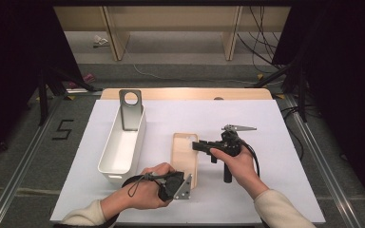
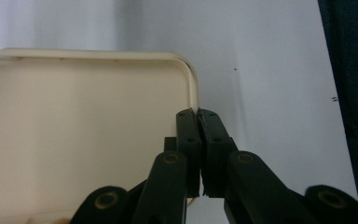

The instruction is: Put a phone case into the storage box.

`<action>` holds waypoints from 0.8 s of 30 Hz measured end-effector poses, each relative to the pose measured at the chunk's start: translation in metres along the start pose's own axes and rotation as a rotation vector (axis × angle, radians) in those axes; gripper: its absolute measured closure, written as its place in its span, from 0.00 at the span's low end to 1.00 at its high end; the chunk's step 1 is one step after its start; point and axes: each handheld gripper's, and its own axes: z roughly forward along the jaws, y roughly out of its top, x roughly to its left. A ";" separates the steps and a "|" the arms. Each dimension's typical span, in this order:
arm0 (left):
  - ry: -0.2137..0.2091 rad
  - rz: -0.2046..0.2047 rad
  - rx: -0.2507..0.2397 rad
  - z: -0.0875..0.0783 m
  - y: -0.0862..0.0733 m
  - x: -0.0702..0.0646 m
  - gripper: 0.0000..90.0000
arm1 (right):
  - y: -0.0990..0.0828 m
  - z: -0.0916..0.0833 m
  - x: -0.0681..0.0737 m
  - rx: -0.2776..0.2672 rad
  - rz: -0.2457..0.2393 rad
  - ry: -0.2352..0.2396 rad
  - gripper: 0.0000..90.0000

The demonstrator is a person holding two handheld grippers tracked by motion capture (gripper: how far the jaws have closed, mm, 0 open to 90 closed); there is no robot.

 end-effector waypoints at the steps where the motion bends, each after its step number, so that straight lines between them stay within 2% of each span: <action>1: 0.000 -0.003 0.000 0.000 0.000 0.000 0.97 | 0.000 0.000 0.000 -0.004 0.005 0.003 0.86; 7: -0.001 0.006 0.008 0.001 -0.001 0.001 0.97 | 0.001 -0.002 0.004 -0.007 0.008 0.018 0.90; 16: 0.012 -0.002 0.006 0.001 -0.002 0.003 0.97 | 0.004 -0.006 0.009 -0.023 0.048 0.047 0.92; 18: 0.017 -0.021 -0.010 0.001 -0.003 0.004 0.96 | 0.005 -0.007 0.009 -0.036 0.051 0.065 0.92; 20: 0.015 -0.029 -0.020 -0.001 -0.003 0.006 0.96 | 0.006 -0.008 0.009 -0.041 0.055 0.070 0.92; 24: 0.019 -0.075 -0.058 -0.005 -0.005 0.008 0.93 | 0.008 -0.011 0.009 -0.065 0.051 0.065 0.92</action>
